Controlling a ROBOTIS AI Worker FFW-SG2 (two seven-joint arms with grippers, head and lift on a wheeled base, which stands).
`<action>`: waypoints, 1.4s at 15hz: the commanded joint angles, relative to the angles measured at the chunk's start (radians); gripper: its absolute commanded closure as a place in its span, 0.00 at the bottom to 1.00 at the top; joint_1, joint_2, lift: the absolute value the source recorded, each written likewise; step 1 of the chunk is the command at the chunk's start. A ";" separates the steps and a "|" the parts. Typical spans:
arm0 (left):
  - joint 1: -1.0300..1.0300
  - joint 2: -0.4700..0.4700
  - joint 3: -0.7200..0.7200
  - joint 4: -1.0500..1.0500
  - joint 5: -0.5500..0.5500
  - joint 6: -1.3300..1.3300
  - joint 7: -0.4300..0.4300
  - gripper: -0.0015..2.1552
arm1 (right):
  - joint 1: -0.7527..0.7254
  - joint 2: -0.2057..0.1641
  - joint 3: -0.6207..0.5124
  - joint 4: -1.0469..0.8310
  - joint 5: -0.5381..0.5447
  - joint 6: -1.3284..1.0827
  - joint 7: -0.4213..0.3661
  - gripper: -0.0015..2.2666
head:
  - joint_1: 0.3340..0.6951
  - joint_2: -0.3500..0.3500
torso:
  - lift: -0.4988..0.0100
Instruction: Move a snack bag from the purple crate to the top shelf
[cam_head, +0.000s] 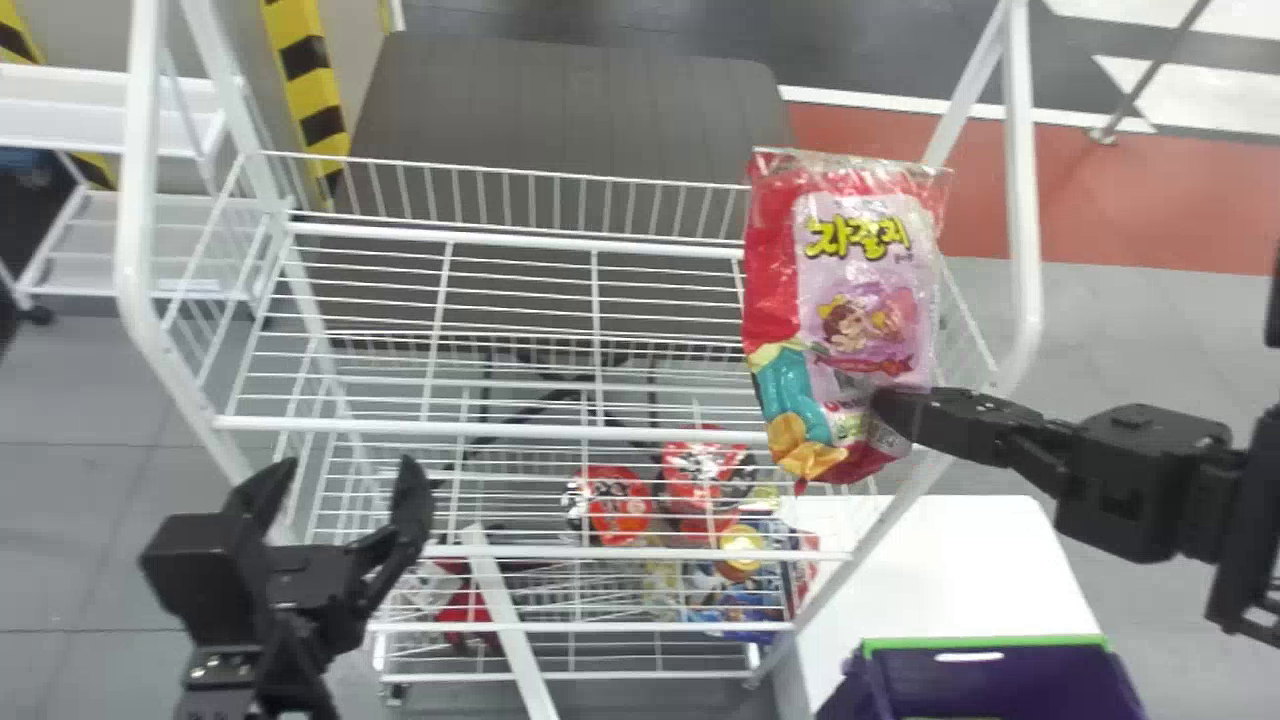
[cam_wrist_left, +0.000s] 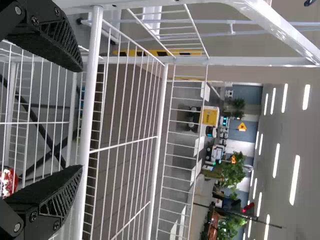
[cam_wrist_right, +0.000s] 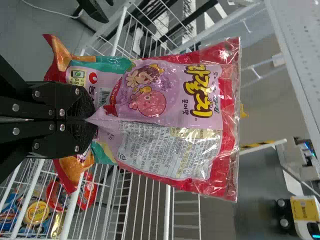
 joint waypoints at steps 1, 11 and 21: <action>0.000 0.000 -0.004 0.004 0.000 -0.005 0.000 0.06 | -0.034 0.015 0.216 0.005 0.085 0.020 -0.112 0.72 | 1.00 0.41 | 0.98; -0.024 0.002 -0.017 0.041 0.000 -0.023 -0.003 0.06 | -0.146 0.134 0.573 0.312 0.073 -0.132 -0.535 0.72 | 1.00 0.67 | 0.98; -0.047 0.002 -0.023 0.087 0.000 -0.047 -0.011 0.06 | -0.174 0.134 0.576 0.661 -0.213 -0.853 -0.722 0.72 | 1.00 0.79 | 0.98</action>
